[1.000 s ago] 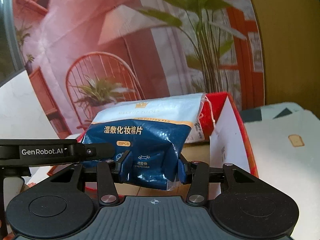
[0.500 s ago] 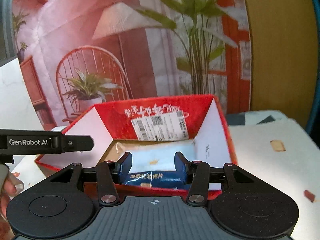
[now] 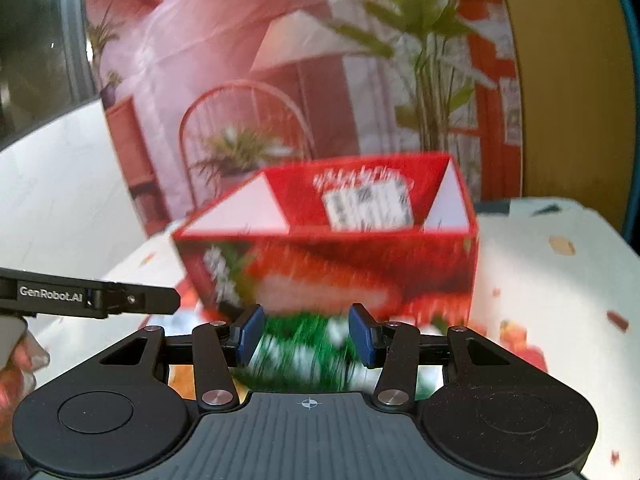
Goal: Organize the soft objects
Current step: 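Move both tools back to the pile beside the box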
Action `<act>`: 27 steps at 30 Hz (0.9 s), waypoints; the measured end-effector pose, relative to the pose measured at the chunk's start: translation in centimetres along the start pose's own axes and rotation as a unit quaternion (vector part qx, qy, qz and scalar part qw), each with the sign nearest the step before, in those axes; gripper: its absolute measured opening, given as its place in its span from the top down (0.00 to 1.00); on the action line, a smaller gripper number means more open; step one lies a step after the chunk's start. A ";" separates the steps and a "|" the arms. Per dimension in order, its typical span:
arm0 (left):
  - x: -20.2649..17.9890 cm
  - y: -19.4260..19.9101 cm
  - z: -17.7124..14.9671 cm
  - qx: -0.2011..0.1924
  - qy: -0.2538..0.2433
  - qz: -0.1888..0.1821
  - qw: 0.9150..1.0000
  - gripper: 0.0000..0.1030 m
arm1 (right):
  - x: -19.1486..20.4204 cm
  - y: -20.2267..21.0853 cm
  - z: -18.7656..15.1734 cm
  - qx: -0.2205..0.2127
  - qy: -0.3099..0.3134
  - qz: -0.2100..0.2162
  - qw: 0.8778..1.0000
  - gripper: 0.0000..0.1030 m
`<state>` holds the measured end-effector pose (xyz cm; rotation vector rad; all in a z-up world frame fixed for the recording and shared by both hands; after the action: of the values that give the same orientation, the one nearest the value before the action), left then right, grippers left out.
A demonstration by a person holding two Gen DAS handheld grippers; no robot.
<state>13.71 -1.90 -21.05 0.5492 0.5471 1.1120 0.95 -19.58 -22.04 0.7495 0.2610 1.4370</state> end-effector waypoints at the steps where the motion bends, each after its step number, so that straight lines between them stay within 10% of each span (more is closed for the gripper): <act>1: 0.1 0.1 -0.5 0.008 0.003 -0.002 1.000 0.44 | 0.1 0.2 -0.5 0.009 -0.003 0.000 1.000 0.57; 27: 2.2 -3.4 -4.7 0.085 0.068 -0.015 0.994 0.44 | -1.8 -0.9 -5.9 0.202 -0.086 -0.024 0.975 0.40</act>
<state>13.64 -0.33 -27.08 0.6136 0.7706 1.0859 -2.03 -19.45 -27.51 1.1843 0.4414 1.2780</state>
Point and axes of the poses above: each gripper's, at about its wrist camera, not at the fingertips, and y roughly against the way its jaws point, x to its left, z to its top, the point moved 1 cm from there along -y, roughly the way its jaws point, and after that the axes turned 3 degrees about z, right-handed, at the moved point
